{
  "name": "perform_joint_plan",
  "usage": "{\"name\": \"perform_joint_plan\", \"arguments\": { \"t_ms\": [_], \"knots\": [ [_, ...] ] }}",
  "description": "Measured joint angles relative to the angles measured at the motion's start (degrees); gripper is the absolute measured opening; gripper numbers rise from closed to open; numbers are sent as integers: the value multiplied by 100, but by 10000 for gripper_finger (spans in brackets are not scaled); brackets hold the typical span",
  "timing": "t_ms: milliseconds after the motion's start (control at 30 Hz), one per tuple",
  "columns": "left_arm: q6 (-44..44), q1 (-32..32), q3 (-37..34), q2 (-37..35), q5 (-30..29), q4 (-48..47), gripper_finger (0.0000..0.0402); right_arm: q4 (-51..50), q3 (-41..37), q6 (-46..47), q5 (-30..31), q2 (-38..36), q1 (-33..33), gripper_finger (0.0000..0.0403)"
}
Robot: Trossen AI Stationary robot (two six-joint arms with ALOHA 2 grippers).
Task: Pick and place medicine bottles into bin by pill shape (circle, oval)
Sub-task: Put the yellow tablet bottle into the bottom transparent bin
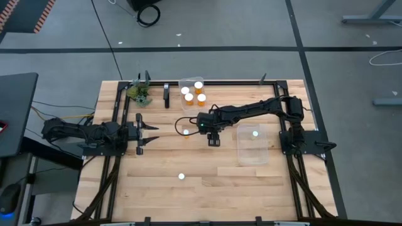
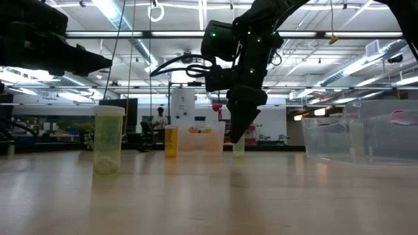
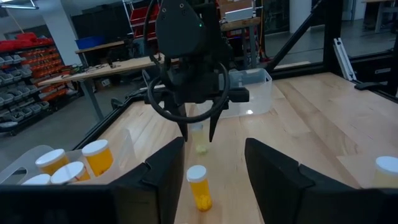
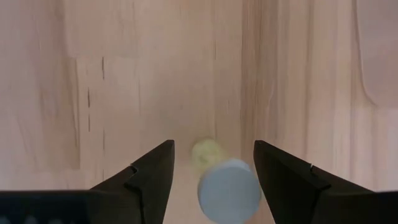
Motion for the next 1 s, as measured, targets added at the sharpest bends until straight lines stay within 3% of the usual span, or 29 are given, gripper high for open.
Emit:
{"name": "perform_joint_plan", "arguments": {
  "t_ms": [233,1000],
  "knots": [
    [1,0,0,0,0,-2,179,1,-6,62,0,0,0,221],
    [1,-1,0,0,2,-2,181,-278,-6,385,0,-3,1,126]
  ]
}}
